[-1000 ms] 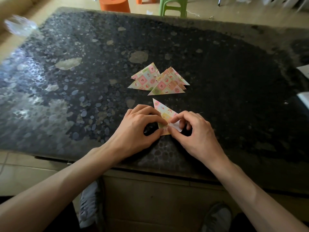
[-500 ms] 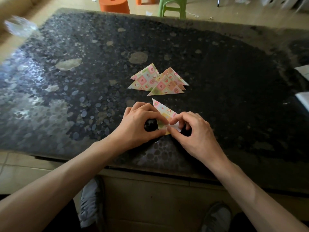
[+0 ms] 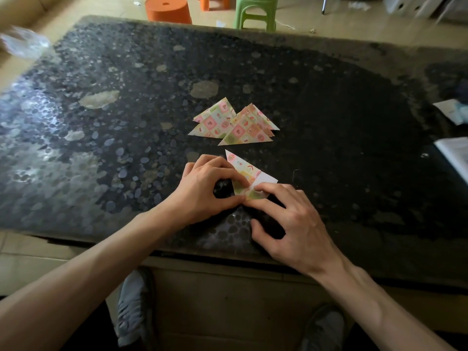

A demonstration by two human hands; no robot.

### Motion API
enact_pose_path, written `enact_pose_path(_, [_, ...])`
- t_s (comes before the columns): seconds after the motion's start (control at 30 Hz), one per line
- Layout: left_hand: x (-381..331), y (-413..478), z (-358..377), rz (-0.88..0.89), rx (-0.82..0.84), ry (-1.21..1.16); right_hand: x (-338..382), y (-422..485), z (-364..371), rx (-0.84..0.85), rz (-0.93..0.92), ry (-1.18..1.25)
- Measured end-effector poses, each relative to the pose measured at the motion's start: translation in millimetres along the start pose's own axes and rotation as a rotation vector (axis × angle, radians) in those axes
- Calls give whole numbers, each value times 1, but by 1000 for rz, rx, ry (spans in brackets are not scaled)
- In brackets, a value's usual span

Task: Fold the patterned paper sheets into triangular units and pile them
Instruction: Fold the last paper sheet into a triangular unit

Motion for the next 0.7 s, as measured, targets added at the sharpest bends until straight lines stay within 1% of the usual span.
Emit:
enact_pose_path(0.43, [3,0,3,-23,18,-15,-7,2,4,-9,36,29])
enact_pose_path(0.7, [4,1,1,-10,33,-23,-11,4,2,-31,93,127])
Point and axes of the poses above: each hand's wrist, its own y-axis towards the middle knuckle, its own z-axis out of the palm, x = y × z, the point moved 5 cm from there along y, towards the middle knuckle, and after that the axes turned 4 degrees about -x, right-handed, at the moved point
